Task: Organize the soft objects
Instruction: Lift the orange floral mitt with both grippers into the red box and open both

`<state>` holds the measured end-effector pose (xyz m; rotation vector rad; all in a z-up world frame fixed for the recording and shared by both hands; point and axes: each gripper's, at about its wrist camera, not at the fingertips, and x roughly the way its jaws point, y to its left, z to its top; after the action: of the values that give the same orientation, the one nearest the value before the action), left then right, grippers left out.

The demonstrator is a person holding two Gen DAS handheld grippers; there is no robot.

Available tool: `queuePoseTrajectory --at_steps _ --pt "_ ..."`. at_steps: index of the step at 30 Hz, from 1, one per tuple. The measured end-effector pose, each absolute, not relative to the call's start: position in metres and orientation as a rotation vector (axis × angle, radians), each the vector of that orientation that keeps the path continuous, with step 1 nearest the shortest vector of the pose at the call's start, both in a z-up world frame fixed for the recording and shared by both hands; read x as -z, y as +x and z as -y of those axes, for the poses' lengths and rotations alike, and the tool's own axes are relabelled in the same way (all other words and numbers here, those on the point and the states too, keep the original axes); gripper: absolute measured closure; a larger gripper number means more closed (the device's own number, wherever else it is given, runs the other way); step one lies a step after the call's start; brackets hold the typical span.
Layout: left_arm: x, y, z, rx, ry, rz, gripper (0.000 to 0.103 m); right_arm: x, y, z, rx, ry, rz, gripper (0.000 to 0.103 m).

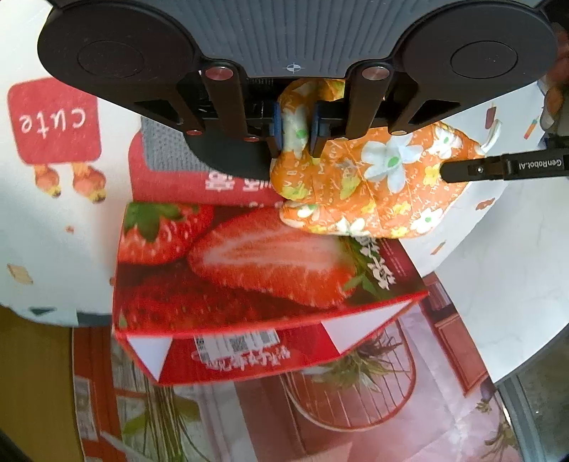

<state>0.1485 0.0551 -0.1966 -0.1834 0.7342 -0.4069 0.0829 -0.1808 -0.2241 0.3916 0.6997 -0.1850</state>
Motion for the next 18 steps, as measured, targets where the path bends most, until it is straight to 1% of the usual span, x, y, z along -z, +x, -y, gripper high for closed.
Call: queuePoseTrajectory --at_steps 7,10,11,12,14,18 --pt "0.179 0.141 -0.051 0.429 -0.149 -0.687 0.083 0.197 0.080 0.179 0.176 0.311 -0.616 0.091" --pt "0.177 0.140 -0.046 0.440 -0.127 -0.703 0.082 0.185 0.080 0.179 0.176 0.274 -0.588 0.091" --pt "0.178 0.140 -0.044 0.443 -0.122 -0.717 0.077 0.183 0.080 0.179 0.176 0.265 -0.583 0.091" --pt "0.180 0.140 -0.043 0.442 -0.122 -0.725 0.076 0.181 0.080 0.178 0.176 0.259 -0.580 0.091" --pt "0.183 0.140 -0.043 0.447 -0.129 -0.739 0.066 0.181 0.079 0.179 0.177 0.260 -0.578 0.091" --pt "0.189 0.141 -0.047 0.439 -0.135 -0.770 0.055 0.183 0.077 0.185 0.199 0.268 -0.589 0.091"
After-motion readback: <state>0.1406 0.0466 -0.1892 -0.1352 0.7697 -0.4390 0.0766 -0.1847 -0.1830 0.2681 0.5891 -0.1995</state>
